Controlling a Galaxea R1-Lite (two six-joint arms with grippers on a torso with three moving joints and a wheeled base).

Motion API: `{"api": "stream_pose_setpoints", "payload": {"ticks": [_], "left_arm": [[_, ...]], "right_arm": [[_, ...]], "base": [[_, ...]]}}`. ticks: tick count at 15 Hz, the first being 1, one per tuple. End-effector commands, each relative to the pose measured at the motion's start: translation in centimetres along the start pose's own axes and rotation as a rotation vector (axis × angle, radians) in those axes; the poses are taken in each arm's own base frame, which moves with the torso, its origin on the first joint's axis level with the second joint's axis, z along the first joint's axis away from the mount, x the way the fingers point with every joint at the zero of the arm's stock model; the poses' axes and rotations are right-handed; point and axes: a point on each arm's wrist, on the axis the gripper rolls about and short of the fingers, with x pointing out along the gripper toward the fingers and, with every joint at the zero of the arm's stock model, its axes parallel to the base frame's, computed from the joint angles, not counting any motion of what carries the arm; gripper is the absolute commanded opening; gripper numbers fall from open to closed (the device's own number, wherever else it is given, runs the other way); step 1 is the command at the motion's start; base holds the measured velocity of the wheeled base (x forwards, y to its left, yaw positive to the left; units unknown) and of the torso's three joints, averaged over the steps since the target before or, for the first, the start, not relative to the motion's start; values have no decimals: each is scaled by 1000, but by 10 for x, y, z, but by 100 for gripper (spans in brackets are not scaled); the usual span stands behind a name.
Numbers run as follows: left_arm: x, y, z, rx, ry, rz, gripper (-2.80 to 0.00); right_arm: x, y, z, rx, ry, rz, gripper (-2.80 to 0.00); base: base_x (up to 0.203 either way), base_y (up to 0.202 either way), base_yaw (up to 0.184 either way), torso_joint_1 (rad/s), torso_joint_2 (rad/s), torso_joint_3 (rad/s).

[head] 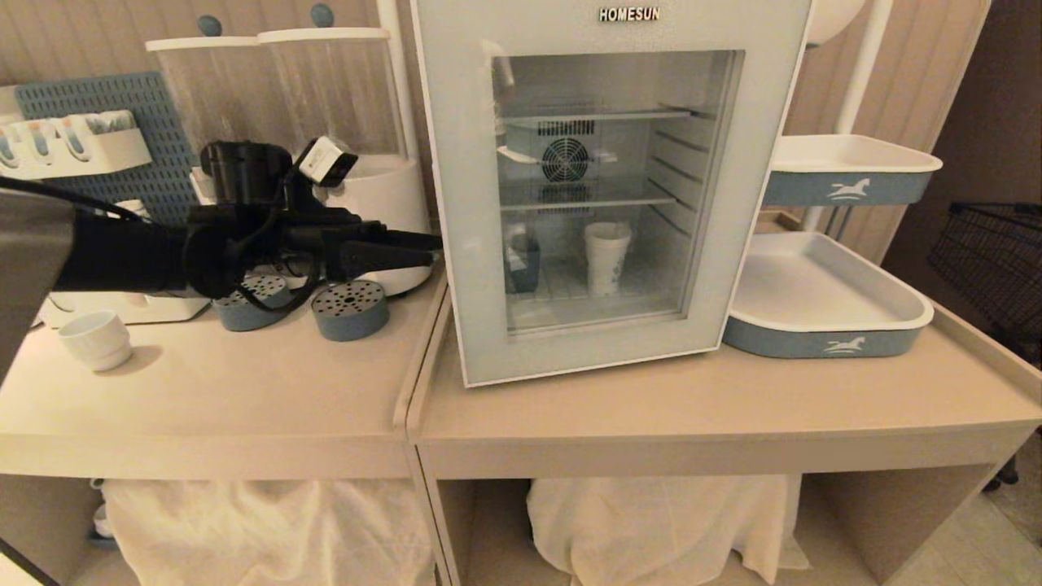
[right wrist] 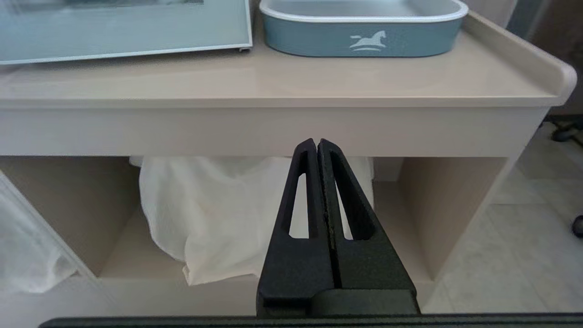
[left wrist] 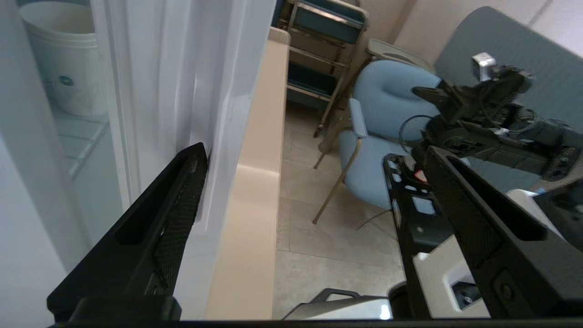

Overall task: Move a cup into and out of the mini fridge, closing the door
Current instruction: Open the freezer door

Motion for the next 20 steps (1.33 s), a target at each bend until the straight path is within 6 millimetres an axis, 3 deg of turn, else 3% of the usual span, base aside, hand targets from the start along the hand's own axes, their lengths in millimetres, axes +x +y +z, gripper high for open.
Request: {"api": "stream_pose_setpoints", "payload": {"ticks": [1,3,9,13,20], "left_arm": [[-1,-6,4,13,-1,-10,0],[0,-7,4,13,-1,-12,0],[16,-37,3,9,12,-60,0],[26,-68,5,41,21,-95,0],[77,-112,-5,43,68,-147,0]], "right_arm": [[0,0,0,0,0,1,-280],[0,0,0,0,0,1,-280],[0,0,0,0,0,1,-280],[0,0,0,0,0,1,-280],[0,0,1,6,-7,-1,-280]], "base": [[0,0,0,0,0,0],[0,0,0,0,0,0],[0,0,0,0,0,0],[0,0,0,0,0,0],[0,0,0,0,0,0]]}}
